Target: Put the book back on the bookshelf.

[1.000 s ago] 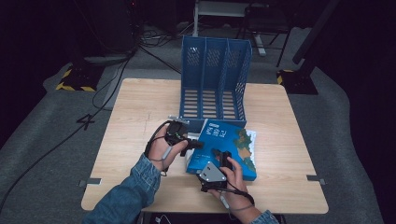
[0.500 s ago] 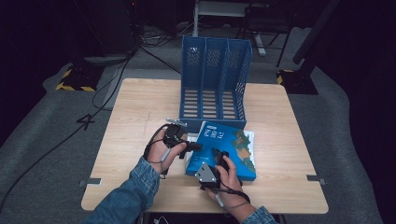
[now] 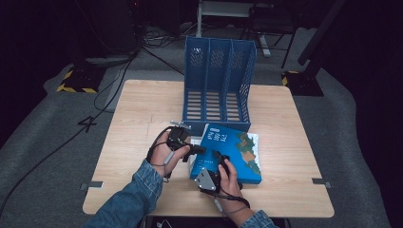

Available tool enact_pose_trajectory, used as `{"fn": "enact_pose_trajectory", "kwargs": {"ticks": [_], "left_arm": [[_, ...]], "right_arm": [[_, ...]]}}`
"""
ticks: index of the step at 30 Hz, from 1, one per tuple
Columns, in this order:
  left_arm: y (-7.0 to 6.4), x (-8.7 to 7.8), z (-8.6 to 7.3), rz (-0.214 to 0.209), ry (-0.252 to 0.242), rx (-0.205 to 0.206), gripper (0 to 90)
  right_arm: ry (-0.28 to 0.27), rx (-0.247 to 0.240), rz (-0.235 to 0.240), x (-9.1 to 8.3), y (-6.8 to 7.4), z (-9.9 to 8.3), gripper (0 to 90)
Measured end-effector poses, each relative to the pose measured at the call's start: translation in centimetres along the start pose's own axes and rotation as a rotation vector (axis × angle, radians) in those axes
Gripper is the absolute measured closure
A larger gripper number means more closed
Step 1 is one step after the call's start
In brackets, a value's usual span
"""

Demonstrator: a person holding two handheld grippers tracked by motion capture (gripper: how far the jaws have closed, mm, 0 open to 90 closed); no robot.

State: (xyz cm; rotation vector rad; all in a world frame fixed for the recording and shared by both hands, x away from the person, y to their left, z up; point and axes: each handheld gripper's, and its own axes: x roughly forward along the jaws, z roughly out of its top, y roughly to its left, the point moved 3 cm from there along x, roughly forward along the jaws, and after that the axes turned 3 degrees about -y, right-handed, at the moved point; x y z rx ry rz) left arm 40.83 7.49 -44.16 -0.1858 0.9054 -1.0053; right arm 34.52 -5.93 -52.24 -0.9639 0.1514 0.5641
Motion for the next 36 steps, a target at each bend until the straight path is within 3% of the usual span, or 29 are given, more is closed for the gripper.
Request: {"fn": "enact_pose_trajectory", "kwargs": {"ticks": [3, 5, 8, 12, 15, 17, 21, 25, 26, 28, 30, 32, 34, 36], "left_arm": [[0.1, 0.0, 0.0, 0.005, -0.001, -0.007, 83.4], [0.1, 0.1, 0.0, 0.030, 0.007, 0.004, 83.2], [0.1, 0.3, -0.1, 0.064, 0.007, 0.023, 83.0], [0.3, 0.5, -0.2, 0.075, 0.007, 0.029, 82.8], [0.6, 0.7, -0.3, 0.097, 0.009, 0.041, 80.5], [1.0, 0.7, -0.3, 0.135, 0.014, 0.055, 76.8], [1.9, 0.8, -0.6, 0.139, 0.023, 0.031, 73.0], [2.4, 0.8, -0.8, 0.139, 0.022, 0.010, 66.4], [2.6, 0.8, -1.0, 0.150, 0.041, 0.007, 65.8], [3.1, 0.9, -1.3, 0.149, 0.032, -0.011, 62.9], [3.4, 0.7, -1.4, 0.140, 0.028, -0.031, 60.8], [3.7, 0.2, -1.4, 0.141, -0.001, -0.023, 62.5], [3.7, -0.3, -1.3, 0.124, -0.035, -0.042, 59.1], [4.0, -0.8, -1.4, 0.144, -0.054, -0.026, 56.8]], "right_arm": [[-0.009, -0.025, -0.020, 0.4, 0.0, 0.0, 0.0], [-0.001, -0.028, -0.024, 0.4, 0.1, 0.2, 1.2], [0.008, -0.070, -0.006, 0.3, 0.2, 0.5, 8.3], [0.005, -0.062, 0.008, 0.2, 0.4, 0.5, 13.0], [0.004, -0.053, 0.042, 0.1, 0.4, 0.4, 21.5], [0.011, -0.064, 0.068, 0.0, 0.5, 0.5, 28.4], [0.031, -0.121, 0.101, -0.2, 0.5, 0.7, 35.1], [0.047, -0.173, 0.105, -0.5, 0.0, 1.2, 43.2], [0.049, -0.177, 0.104, -0.7, -0.1, 1.3, 47.6], [0.047, -0.175, 0.112, -0.9, -0.5, 1.5, 55.7], [0.048, -0.149, 0.134, -1.1, -1.0, 1.5, 57.5], [0.056, -0.143, 0.150, -1.1, -1.3, 1.6, 59.2], [0.056, -0.131, 0.174, -1.1, -1.6, 1.5, 59.6], [0.058, -0.112, 0.191, -1.2, -2.1, 1.7, 59.9]]}}
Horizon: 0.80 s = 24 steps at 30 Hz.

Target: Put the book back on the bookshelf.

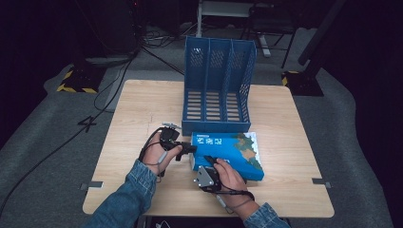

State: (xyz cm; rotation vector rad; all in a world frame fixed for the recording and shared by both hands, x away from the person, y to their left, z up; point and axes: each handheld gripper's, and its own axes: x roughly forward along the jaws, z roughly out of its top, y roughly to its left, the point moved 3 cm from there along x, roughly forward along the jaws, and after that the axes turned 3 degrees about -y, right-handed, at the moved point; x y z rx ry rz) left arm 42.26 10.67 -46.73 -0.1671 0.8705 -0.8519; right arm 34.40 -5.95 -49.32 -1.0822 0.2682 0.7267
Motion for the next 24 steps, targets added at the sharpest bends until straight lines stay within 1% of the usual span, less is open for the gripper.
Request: {"fn": "enact_pose_trajectory", "kwargs": {"ticks": [2, 4, 5, 7, 9, 10, 11, 12, 13, 14, 15, 16, 17, 18, 20, 21, 22, 23, 24], "left_arm": [[0.3, -0.3, 0.0, 0.006, -0.013, -0.001, 56.4], [0.7, -0.7, 0.0, 0.014, -0.037, -0.005, 55.7], [0.9, -1.0, 0.0, 0.017, -0.051, -0.015, 55.6], [1.3, -1.5, -0.1, 0.021, -0.047, -0.037, 57.3], [1.8, -1.9, -0.3, 0.044, -0.055, -0.045, 57.4], [1.8, -1.9, -0.3, 0.044, -0.055, -0.045, 57.4], [2.3, -2.0, -0.5, 0.064, -0.054, -0.044, 57.4], [2.6, -2.1, -0.6, 0.071, -0.052, -0.049, 57.5], [3.0, -2.1, -0.8, 0.086, -0.051, -0.049, 57.6], [3.3, -2.1, -0.9, 0.092, -0.049, -0.052, 57.7], [4.0, -2.1, -1.2, 0.113, -0.041, -0.060, 57.7], [4.0, -2.1, -1.2, 0.113, -0.041, -0.060, 57.8], [4.5, -2.1, -1.5, 0.135, -0.040, -0.063, 57.8], [5.0, -2.1, -1.7, 0.157, -0.026, -0.054, 57.9], [5.7, -2.0, -2.1, 0.183, -0.013, -0.047, 57.5], [5.9, -2.0, -2.2, 0.194, -0.007, -0.040, 56.7], [6.2, -2.0, -2.3, 0.205, -0.001, -0.024, 56.0], [6.5, -2.1, -2.5, 0.225, -0.002, -0.008, 54.5], [6.5, -2.1, -2.5, 0.225, -0.002, -0.008, 53.5]], "right_arm": [[-0.004, 0.015, 0.018, -0.2, -0.7, 0.1, 60.1], [-0.009, 0.049, 0.045, -0.6, -1.6, 0.1, 60.3], [-0.016, 0.071, 0.053, -0.7, -2.1, 0.1, 60.4], [-0.021, 0.108, 0.064, -1.2, -3.0, 0.2, 60.7], [-0.017, 0.145, 0.074, -1.8, -3.8, 0.4, 60.9], [-0.017, 0.145, 0.074, -1.8, -3.8, 0.4, 60.9], [-0.009, 0.160, 0.085, -2.1, -4.2, 0.5, 61.0], [-0.011, 0.183, 0.100, -2.6, -4.8, 0.6, 61.2], [-0.012, 0.194, 0.112, -2.8, -5.2, 0.7, 61.2], [-0.017, 0.215, 0.119, -3.0, -5.6, 0.8, 61.3], [-0.024, 0.244, 0.139, -3.5, -6.3, 1.0, 61.4], [-0.024, 0.244, 0.139, -3.5, -6.3, 1.0, 61.4], [-0.032, 0.260, 0.145, -3.8, -6.7, 1.1, 61.4], [-0.043, 0.287, 0.151, -4.1, -7.2, 1.2, 61.4], [-0.063, 0.334, 0.165, -4.7, -8.0, 1.2, 61.5], [-0.079, 0.368, 0.175, -5.0, -8.6, 1.2, 61.5], [-0.087, 0.386, 0.177, -5.2, -8.9, 1.2, 61.5], [-0.096, 0.401, 0.180, -5.4, -9.3, 1.2, 61.5], [-0.105, 0.424, 0.183, -5.6, -9.7, 1.2, 61.5]]}}
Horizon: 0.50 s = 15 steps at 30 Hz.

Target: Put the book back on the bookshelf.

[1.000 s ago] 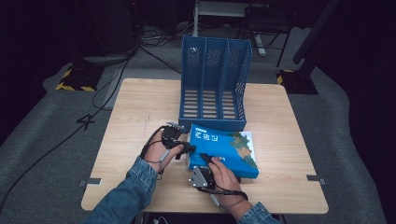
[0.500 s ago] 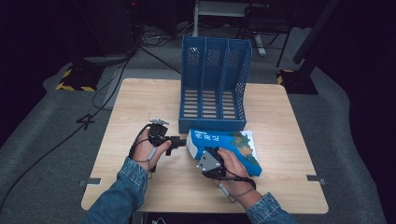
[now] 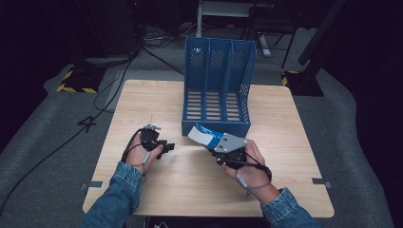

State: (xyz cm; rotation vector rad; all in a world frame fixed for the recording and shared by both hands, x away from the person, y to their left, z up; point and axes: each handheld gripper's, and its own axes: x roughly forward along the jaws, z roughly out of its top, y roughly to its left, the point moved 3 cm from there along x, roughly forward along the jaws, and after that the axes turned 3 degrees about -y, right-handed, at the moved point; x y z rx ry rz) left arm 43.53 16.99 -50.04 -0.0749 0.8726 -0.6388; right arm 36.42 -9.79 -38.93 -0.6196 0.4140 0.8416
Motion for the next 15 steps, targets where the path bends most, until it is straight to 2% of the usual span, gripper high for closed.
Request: {"fn": "enact_pose_trajectory", "kwargs": {"ticks": [1, 3, 4, 8, 15], "left_arm": [[0.5, 0.0, -0.2, 0.032, -0.002, 0.022, 52.6], [1.4, 0.0, -0.4, 0.070, -0.022, 0.049, 49.9], [1.4, 0.0, -0.4, 0.070, -0.022, 0.049, 47.2], [2.4, 0.0, -0.7, 0.127, -0.032, 0.082, 44.1], [3.1, 0.2, -0.9, 0.158, -0.035, 0.132, 40.4]], "right_arm": [[-0.009, 0.014, 0.002, -0.2, -0.3, 0.1, 61.5], [-0.026, 0.038, 0.002, -0.7, -0.8, 0.4, 61.5], [-0.026, 0.038, 0.002, -0.7, -0.8, 0.4, 61.5], [-0.063, 0.085, -0.003, -1.6, -1.5, 1.0, 61.6], [-0.125, 0.153, 0.027, -3.1, -2.8, 2.1, 61.6]]}}
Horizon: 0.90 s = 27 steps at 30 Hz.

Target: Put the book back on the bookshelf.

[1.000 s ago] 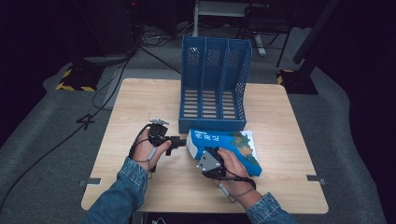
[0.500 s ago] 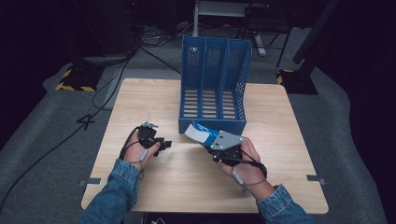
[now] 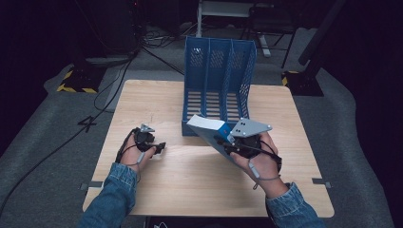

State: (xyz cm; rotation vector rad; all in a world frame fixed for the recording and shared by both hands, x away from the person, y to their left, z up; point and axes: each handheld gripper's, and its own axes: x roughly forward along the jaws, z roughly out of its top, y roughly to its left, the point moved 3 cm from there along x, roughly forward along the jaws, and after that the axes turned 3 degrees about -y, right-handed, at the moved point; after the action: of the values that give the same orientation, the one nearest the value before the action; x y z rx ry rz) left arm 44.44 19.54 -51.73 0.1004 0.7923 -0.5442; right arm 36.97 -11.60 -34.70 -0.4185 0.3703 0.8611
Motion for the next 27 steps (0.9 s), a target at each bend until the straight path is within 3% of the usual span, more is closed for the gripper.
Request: {"fn": "enact_pose_trajectory", "kwargs": {"ticks": [5, 12, 27], "left_arm": [[0.5, 0.5, -0.2, 0.047, -0.034, 0.079, 33.2], [0.7, 0.8, -0.2, 0.057, -0.048, 0.068, 26.2], [0.8, 0.8, -0.2, 0.064, -0.041, 0.063, 21.9]], "right_arm": [[-0.044, 0.049, 0.017, -1.0, -0.7, 0.9, 61.6], [-0.098, 0.121, 0.061, -1.6, -1.4, 1.6, 61.6], [-0.170, 0.182, 0.077, -2.3, -2.9, 3.8, 61.6]]}}
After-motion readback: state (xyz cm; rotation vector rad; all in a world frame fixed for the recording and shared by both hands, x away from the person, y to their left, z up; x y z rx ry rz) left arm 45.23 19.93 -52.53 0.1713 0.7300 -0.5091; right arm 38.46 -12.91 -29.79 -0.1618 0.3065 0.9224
